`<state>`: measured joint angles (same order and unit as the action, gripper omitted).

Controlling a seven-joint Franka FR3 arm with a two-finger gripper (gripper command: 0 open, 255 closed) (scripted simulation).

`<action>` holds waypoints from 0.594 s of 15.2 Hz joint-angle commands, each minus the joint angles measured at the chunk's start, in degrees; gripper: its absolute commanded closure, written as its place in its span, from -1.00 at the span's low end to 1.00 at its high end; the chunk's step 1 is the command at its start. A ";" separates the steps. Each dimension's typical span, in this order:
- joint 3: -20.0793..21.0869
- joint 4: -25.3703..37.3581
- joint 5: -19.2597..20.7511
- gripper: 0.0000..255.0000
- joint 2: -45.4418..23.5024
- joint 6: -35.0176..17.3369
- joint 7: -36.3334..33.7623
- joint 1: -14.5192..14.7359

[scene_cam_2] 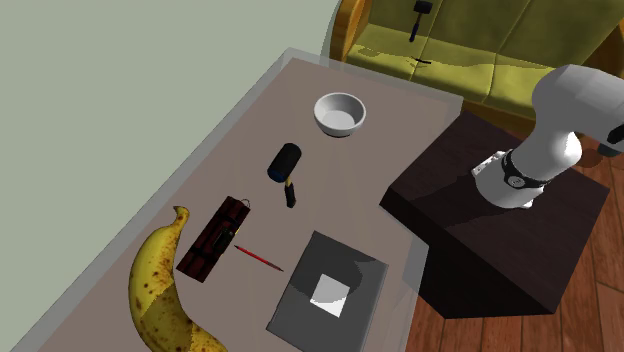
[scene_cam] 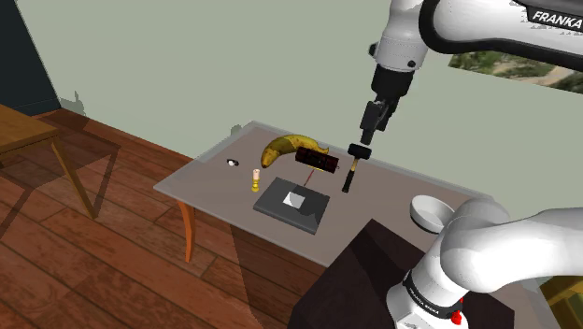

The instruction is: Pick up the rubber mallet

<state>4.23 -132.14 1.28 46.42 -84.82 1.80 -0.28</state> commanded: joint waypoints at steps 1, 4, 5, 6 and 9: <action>0.00 0.00 0.00 -1.00 0.00 0.00 0.00 0.00; -3.58 -1.74 2.19 -1.00 -1.56 -3.31 3.75 -1.00; -4.76 -2.18 2.88 -1.00 -2.24 -4.45 4.99 -1.36; -5.95 -2.55 3.55 -1.00 -3.00 -5.60 6.21 -1.70; -9.47 -3.21 5.41 -1.00 -5.77 -9.11 9.87 -2.75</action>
<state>-3.96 -135.17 5.98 41.60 -92.71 10.26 -2.65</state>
